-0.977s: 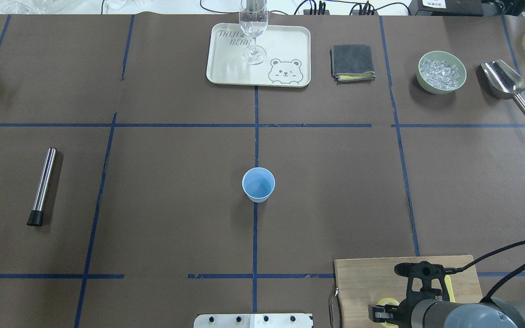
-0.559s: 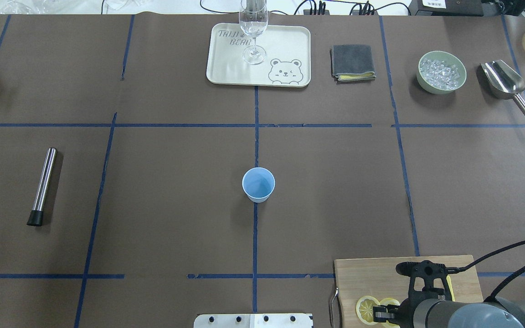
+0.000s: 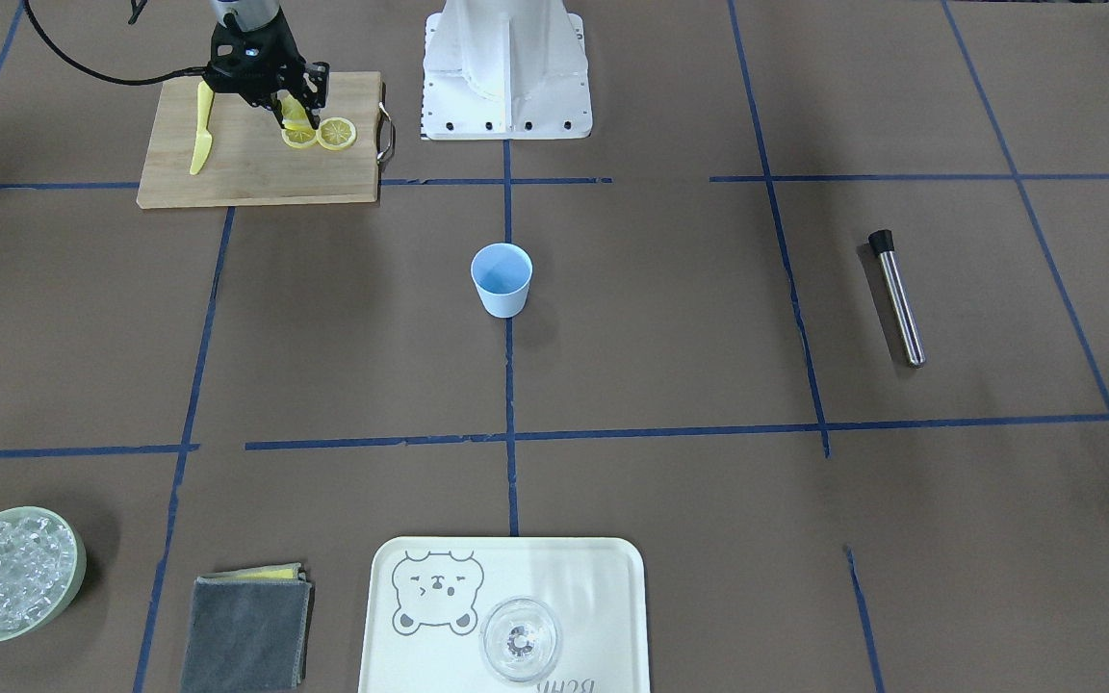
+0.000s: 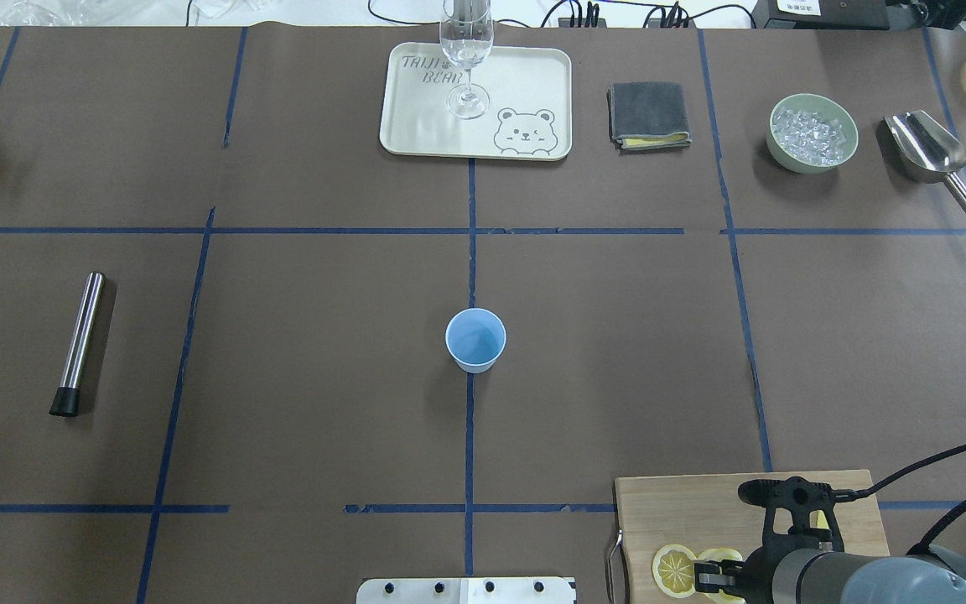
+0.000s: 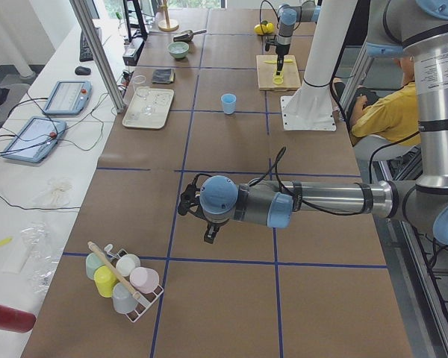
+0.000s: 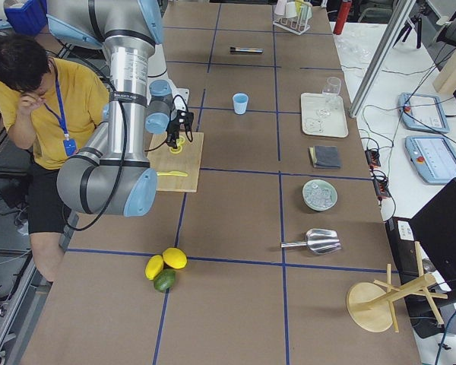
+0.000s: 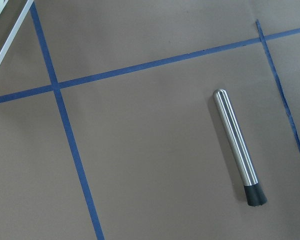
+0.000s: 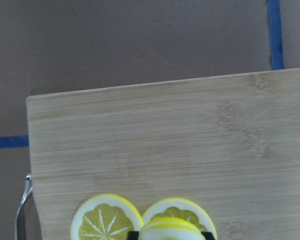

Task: Squeeze lemon into cup
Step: 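Close the right gripper on a yellow lemon slice and lift it, then carry the lemon slice with the right gripper over the blue cup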

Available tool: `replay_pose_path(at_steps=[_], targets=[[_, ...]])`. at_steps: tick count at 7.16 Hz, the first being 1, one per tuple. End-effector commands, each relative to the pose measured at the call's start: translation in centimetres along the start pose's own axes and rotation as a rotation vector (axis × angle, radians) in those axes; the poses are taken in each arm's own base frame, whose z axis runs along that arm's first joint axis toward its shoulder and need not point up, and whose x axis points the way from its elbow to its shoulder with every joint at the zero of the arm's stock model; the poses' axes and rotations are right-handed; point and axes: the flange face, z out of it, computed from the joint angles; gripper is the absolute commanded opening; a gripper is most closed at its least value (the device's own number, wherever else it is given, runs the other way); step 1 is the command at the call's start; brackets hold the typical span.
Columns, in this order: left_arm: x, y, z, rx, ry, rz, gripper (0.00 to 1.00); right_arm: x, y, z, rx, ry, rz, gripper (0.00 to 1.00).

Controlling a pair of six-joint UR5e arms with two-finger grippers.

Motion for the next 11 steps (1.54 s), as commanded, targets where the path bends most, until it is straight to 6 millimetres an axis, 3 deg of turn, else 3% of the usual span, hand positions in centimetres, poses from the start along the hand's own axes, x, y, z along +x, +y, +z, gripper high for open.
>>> replay_pose_path(at_steps=[1,4,5,6,8,10,11], targets=[[0.0,0.0,0.0,0.000,0.001,0.000,1.00,-0.4,-1.7,-1.6,0.024,-0.029,0.029,0.49],[-0.1,0.1,0.0,-0.001,0.001,-0.002,1.00,-4.7,-3.3,-3.0,0.040,-0.127,0.062,0.50],[-0.1,0.1,0.0,-0.001,0.001,-0.002,1.00,-7.3,-5.0,-3.5,0.064,-0.125,0.088,0.50],[-0.1,0.1,0.1,-0.001,0.001,-0.003,1.00,-11.8,-8.1,-4.8,0.054,-0.118,0.135,0.50],[-0.2,0.1,0.1,-0.002,0.001,-0.004,1.00,-19.8,-13.7,-4.9,0.110,-0.124,0.190,0.50],[-0.1,0.1,0.1,-0.001,0.001,-0.003,1.00,-24.0,-19.1,-6.1,0.101,-0.158,0.239,0.50],[-0.1,0.1,0.1,-0.001,0.006,-0.003,1.00,-26.4,-20.5,-5.2,0.104,-0.150,0.248,0.51]])
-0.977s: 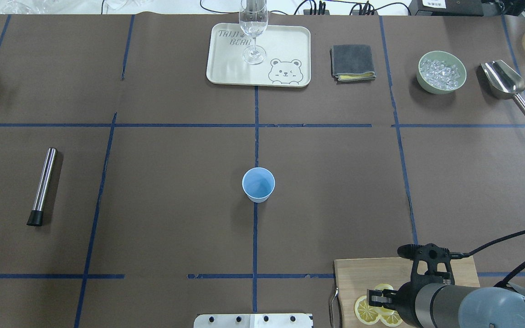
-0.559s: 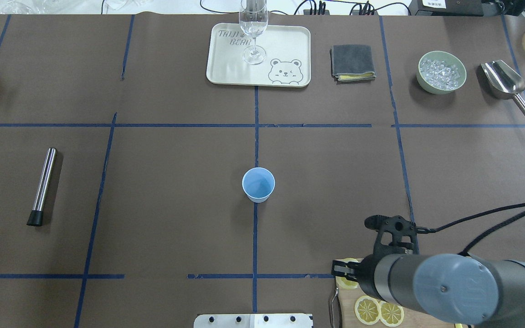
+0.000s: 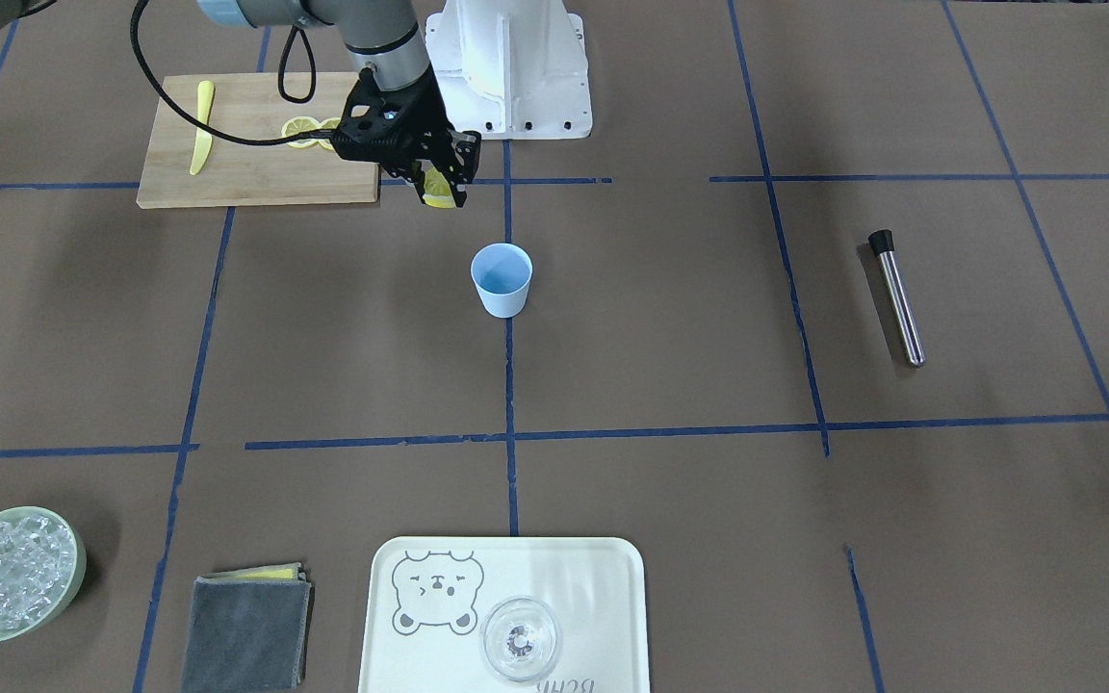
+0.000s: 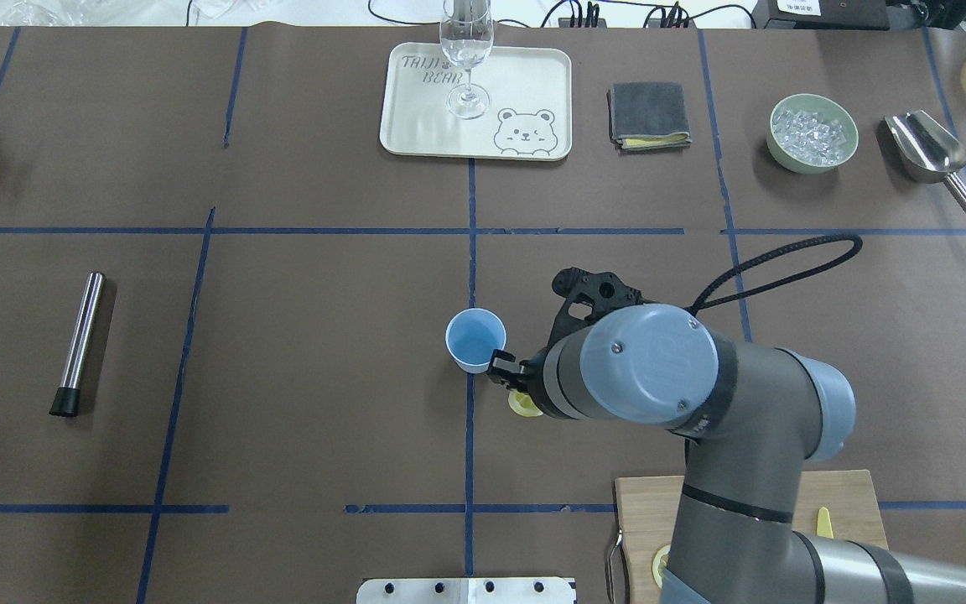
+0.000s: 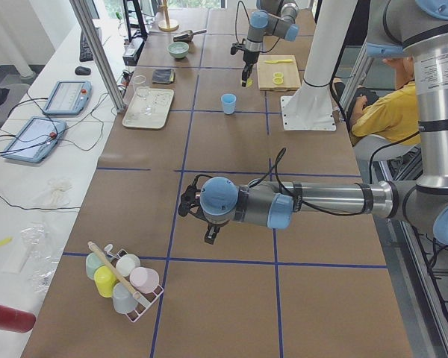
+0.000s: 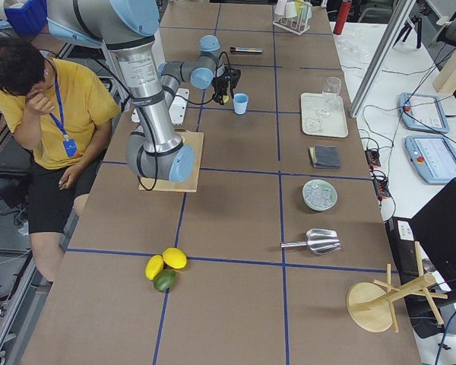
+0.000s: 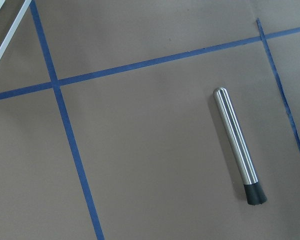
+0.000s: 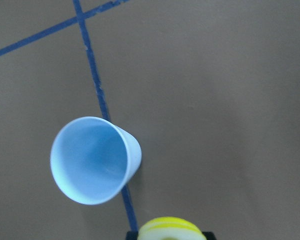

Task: Squeeze lemon into cup
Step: 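Carry the lemon slice with the right gripper over the blue cup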

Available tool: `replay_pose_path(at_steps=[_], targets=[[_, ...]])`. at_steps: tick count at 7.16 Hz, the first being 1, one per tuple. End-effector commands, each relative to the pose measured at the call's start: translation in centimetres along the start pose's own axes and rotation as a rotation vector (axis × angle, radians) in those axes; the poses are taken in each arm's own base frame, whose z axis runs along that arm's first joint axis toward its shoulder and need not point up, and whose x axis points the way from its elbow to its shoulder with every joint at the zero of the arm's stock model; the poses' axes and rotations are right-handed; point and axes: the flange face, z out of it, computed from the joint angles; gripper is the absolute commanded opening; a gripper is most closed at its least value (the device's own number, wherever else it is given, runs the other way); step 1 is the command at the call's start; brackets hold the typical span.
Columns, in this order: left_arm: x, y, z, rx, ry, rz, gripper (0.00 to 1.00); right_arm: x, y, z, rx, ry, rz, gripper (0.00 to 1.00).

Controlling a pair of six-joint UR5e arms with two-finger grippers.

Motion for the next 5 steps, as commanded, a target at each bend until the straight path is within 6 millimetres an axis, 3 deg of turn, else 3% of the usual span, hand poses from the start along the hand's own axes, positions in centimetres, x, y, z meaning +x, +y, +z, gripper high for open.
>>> replay_pose_path(at_steps=[1,2,5], targets=[[0.0,0.0,0.0,0.000,0.005,-0.001,1.00,-5.3,-2.6,1.3,0.016,0.000,0.024,0.51],[0.1,0.0,0.0,0.002,0.006,0.002,1.00,-6.3,-2.9,2.7,0.018,0.019,0.025,0.51],[0.1,0.0,0.0,0.001,0.006,0.002,1.00,-6.3,-3.2,3.5,0.022,0.035,0.022,0.53]])
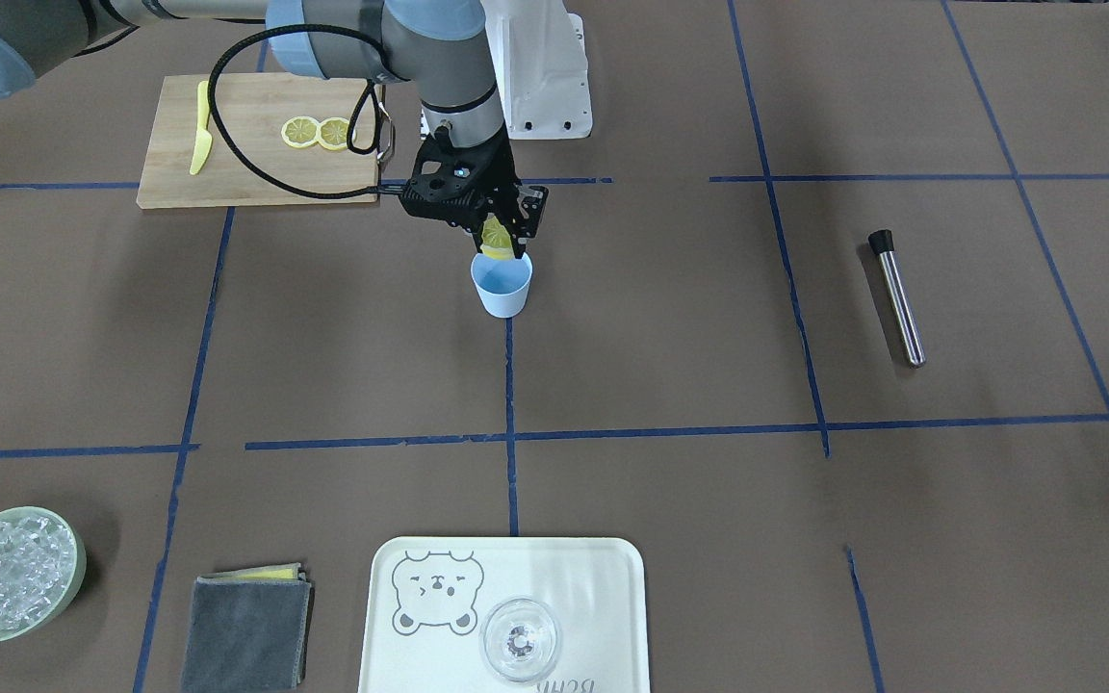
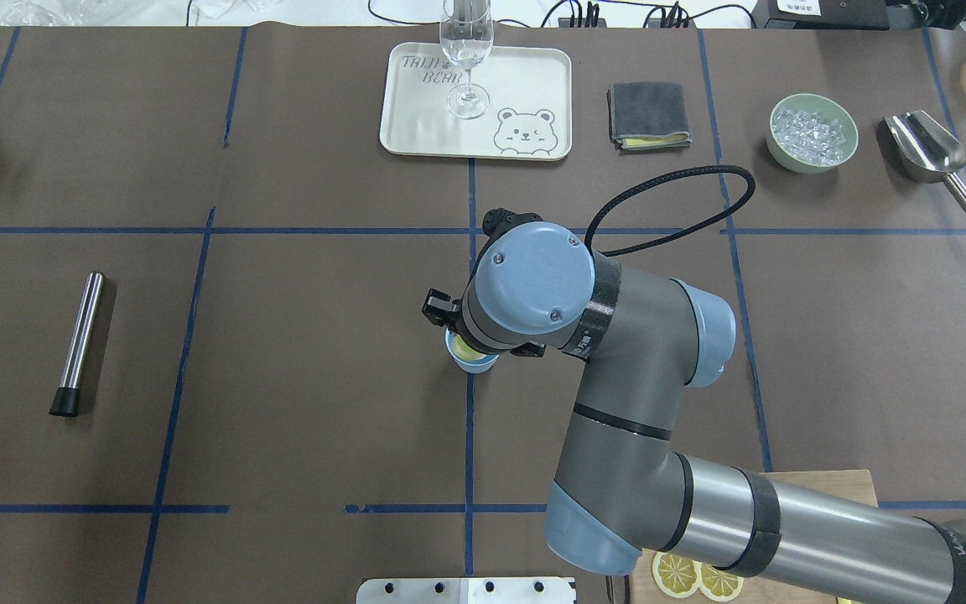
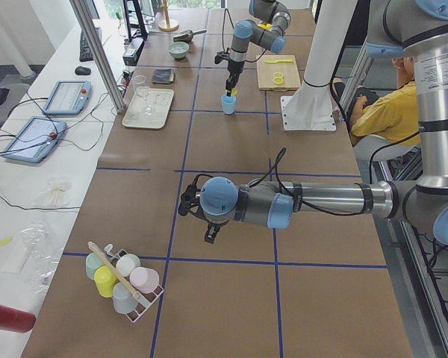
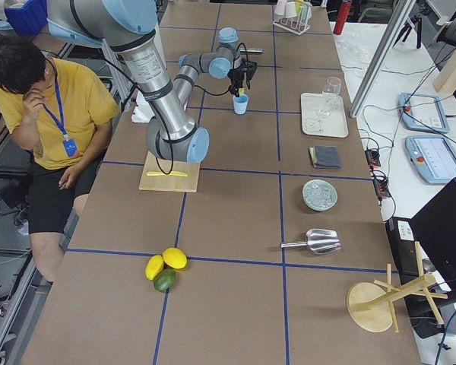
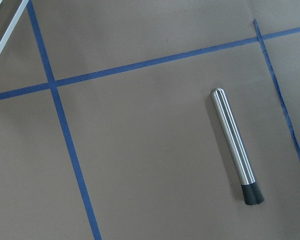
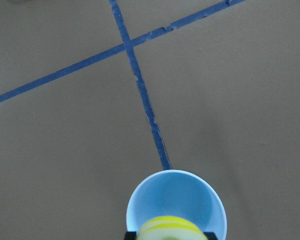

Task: Squeeze lemon into cup
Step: 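Carry the lemon slice with the right gripper over the blue cup, then lower the lemon slice into the blue cup and open the right gripper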

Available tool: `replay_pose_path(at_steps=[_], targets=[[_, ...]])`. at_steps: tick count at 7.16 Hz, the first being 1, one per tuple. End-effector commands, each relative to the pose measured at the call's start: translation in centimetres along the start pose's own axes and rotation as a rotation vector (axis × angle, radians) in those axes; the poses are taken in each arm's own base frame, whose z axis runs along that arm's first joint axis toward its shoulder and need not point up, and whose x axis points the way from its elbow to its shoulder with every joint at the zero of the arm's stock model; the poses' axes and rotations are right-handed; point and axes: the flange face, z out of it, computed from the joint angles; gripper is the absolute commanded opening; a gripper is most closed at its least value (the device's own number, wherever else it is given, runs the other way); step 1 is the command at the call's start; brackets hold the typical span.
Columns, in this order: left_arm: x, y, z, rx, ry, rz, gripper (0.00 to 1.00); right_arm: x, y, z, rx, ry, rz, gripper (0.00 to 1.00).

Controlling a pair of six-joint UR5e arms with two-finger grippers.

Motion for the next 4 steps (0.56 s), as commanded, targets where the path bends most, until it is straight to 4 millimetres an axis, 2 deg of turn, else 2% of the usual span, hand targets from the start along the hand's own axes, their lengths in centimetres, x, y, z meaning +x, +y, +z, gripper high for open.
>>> replay_pose_path(at_steps=[1,2,4], targets=[[-0.03,0.01,-0.05,0.001,0.000,-0.001,1.00,-0.03,-0.23,0.65,0.002,0.012,-0.002,0.53],[0.03,0.06,-0.01,0.000,0.000,0.000,1.00,0.23,-0.39,1.52,0.004,0.030,-0.001,0.53],[-0.06,0.10,-0.03,0.001,0.000,0.000,1.00,0.12,-0.40,1.53,0.004,0.018,-0.004,0.55]])
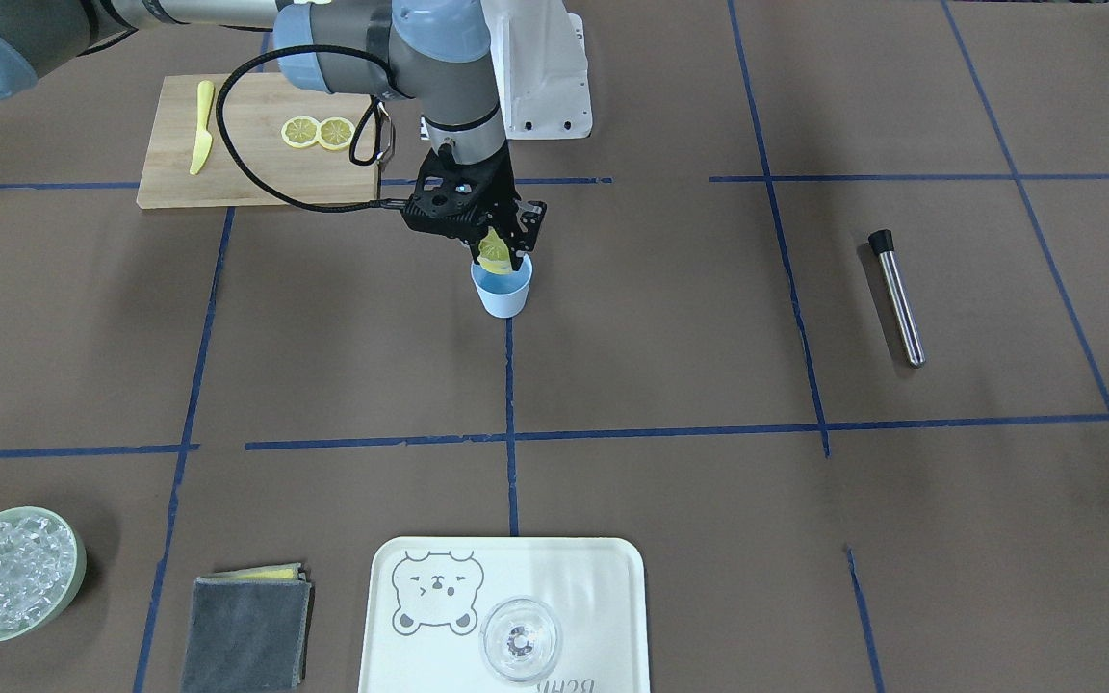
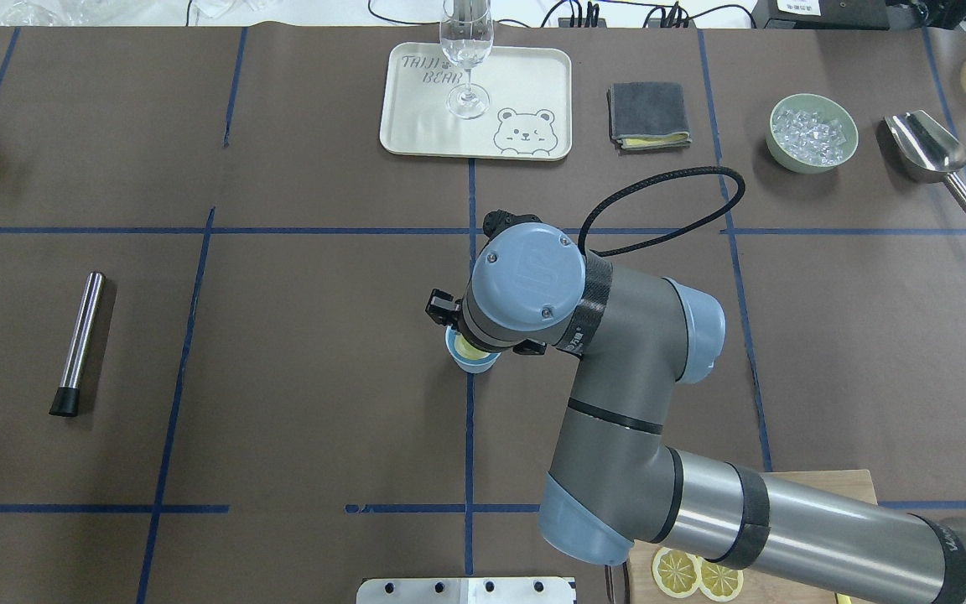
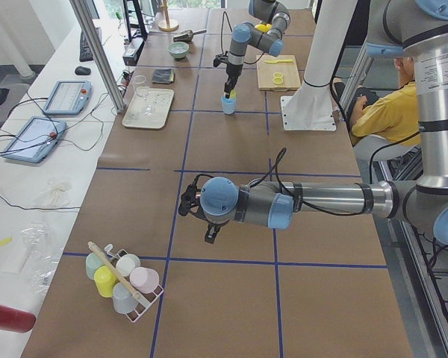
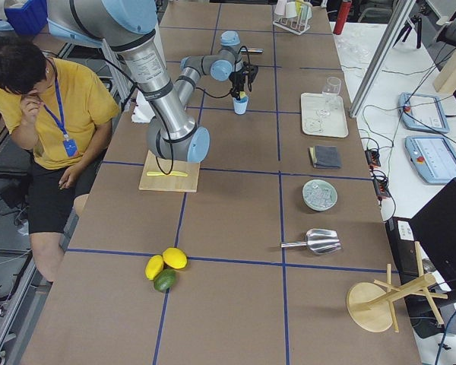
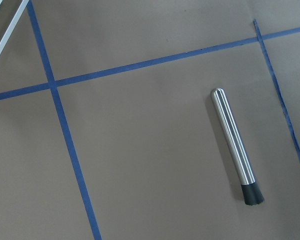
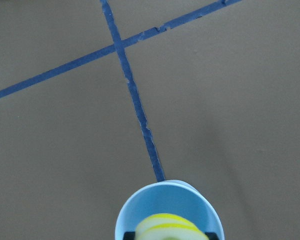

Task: Squeeze lemon into cup
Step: 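Lower the lemon slice into the blue cup and open the right gripper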

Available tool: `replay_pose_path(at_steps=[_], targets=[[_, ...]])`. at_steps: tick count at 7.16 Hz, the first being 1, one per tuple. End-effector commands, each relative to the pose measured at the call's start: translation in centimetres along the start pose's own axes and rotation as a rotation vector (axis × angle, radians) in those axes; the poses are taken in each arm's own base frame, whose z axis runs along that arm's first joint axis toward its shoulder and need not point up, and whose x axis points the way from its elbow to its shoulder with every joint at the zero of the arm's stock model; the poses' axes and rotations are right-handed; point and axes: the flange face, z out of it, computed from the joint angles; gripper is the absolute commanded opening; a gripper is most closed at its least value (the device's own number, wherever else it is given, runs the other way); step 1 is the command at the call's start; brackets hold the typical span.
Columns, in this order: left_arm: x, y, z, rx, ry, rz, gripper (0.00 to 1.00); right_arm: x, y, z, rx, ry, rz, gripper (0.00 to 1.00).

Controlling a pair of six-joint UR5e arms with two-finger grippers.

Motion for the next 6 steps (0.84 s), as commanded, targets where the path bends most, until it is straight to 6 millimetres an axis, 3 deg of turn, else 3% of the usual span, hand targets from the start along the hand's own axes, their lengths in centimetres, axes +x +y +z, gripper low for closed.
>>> replay_pose_path(at_steps=[1,6], targets=[[-0.03,0.02,0.00,0.000,0.000,0.001,1.00,-0.02,-0.02,0.09,0.000,-0.004,-0.003,0.57],[0.04,0.55,0.01,-0.002,0.000,-0.003,1.00,0.18,-0.16,0.98,0.000,0.015,-0.002,0.69]])
